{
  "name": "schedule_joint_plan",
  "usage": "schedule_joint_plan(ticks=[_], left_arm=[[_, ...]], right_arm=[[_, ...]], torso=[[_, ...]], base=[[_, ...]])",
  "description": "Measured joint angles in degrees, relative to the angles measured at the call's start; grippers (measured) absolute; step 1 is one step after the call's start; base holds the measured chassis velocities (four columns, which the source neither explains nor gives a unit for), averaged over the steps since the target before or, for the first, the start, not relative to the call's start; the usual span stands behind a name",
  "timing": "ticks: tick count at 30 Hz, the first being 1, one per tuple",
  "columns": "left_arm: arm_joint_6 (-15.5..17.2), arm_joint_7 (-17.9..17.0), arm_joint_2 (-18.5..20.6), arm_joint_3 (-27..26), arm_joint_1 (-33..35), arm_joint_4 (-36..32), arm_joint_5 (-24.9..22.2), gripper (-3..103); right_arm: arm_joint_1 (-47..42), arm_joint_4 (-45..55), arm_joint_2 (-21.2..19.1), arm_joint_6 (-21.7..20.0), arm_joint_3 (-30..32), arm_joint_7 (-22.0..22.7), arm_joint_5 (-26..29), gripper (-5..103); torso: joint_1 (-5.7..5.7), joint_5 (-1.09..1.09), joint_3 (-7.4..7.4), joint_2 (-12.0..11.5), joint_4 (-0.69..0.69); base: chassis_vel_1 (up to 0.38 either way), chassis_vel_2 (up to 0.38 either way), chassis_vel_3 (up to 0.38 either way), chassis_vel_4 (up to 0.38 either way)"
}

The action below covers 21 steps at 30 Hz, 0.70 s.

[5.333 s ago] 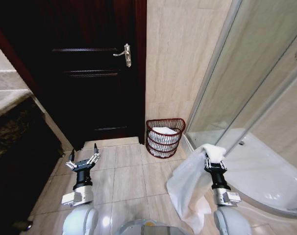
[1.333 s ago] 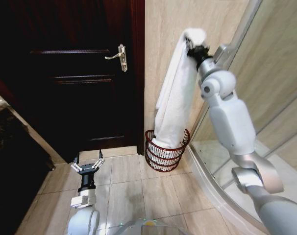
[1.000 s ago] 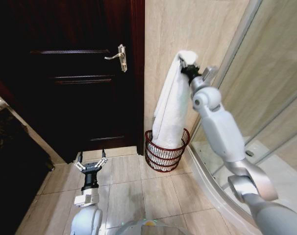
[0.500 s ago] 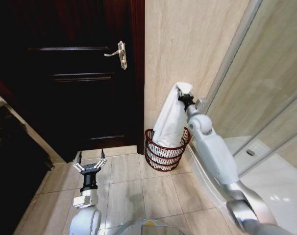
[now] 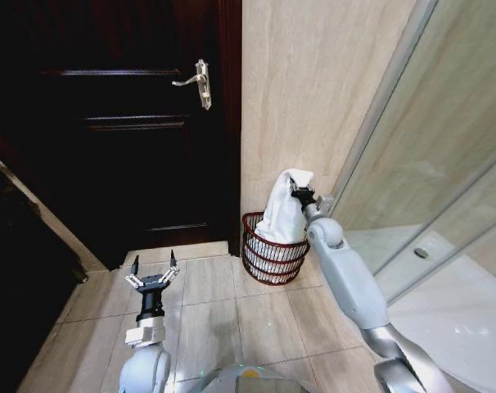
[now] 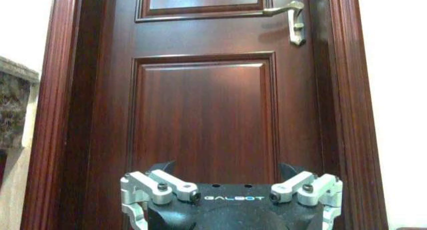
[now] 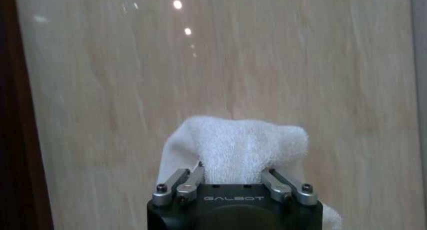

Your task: Discard the used towel into the hamper.

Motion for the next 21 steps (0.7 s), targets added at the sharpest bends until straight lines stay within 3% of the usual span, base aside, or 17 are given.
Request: schedule_joint_plan(ticks=[14,21], left_arm=[[1.12,0.25,0.42,0.13,-2.12,1.67,-1.03,100],[1.37,0.36,0.82,0.09,-2.37,1.82,-1.65,100]], right_arm=[[-7.89,4.73,-0.20,-11.98,0.02,6.29,1.83,24],[-9.71,7.71,-0.14,-20.99,-0.87,16.81,10.42,24]], torso=[[-0.05,0.00,-0.13,-0.15,-0.01],[0.00,0.01,-0.03,-0.01,0.00]], base=[[0.000,0.000,0.000,0.000],[0.000,0.000,0.000,0.000]])
